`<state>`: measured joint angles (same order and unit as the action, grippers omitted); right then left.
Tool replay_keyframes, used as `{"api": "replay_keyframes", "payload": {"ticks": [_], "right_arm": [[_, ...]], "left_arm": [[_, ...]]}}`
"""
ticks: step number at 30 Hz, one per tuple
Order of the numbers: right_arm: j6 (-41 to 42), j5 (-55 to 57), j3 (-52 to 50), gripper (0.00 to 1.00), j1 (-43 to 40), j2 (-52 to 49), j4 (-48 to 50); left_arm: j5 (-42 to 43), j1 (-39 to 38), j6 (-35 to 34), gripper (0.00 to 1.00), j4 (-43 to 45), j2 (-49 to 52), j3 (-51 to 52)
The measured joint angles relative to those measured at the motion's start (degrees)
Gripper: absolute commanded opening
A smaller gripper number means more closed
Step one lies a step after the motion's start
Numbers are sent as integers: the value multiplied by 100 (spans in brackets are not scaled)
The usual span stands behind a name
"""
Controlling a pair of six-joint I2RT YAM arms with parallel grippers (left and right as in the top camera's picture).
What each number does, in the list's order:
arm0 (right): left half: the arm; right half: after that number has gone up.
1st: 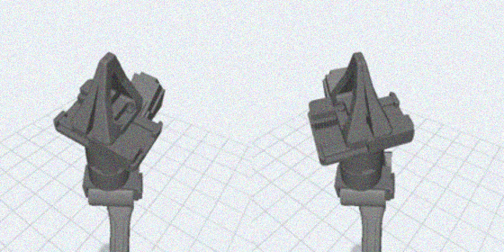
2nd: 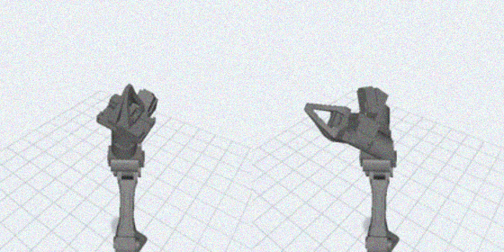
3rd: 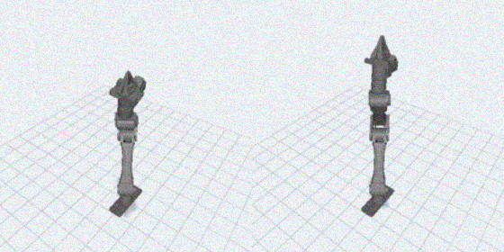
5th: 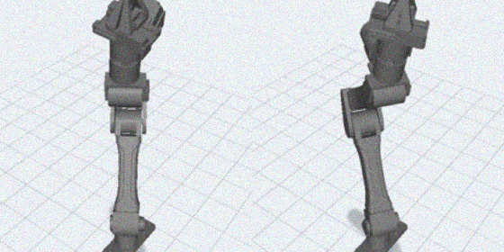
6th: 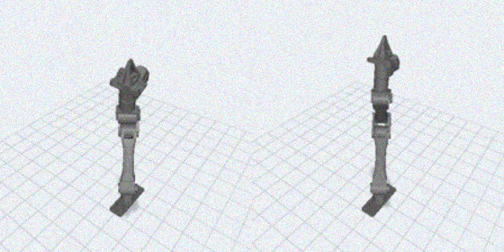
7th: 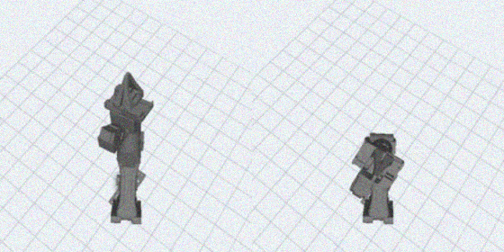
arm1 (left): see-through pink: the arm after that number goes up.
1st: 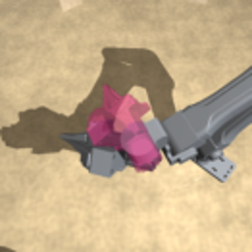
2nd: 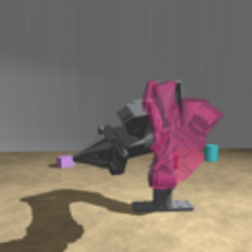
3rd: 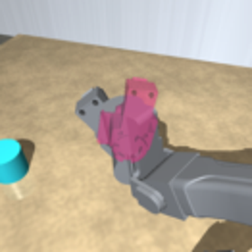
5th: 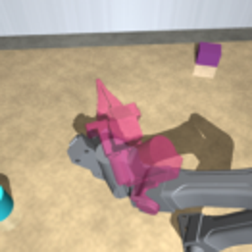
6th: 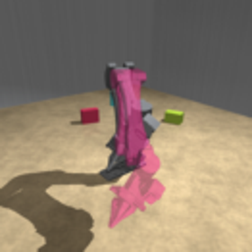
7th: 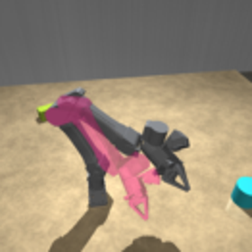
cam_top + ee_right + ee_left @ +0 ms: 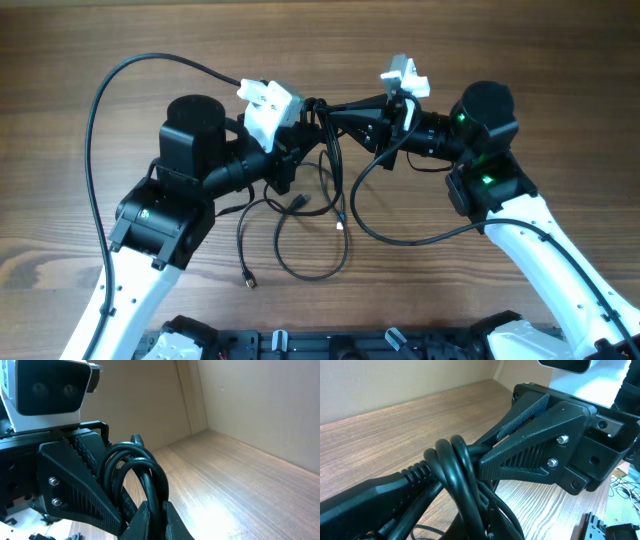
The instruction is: Untangle cables
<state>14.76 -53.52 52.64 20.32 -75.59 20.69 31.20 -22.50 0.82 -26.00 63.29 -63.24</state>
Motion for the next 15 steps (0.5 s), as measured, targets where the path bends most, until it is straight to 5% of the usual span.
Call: {"api": "replay_keyframes", "payload": {"ticks": [10,15], "right_arm": [[57,61,0,4,0,0,-168],[308,236,0,4,11,0,-267]], "left_arm": [[-256,-17,-142,4,39,-9,2],[-960,-92,-942,4,168,-9,2]]}}
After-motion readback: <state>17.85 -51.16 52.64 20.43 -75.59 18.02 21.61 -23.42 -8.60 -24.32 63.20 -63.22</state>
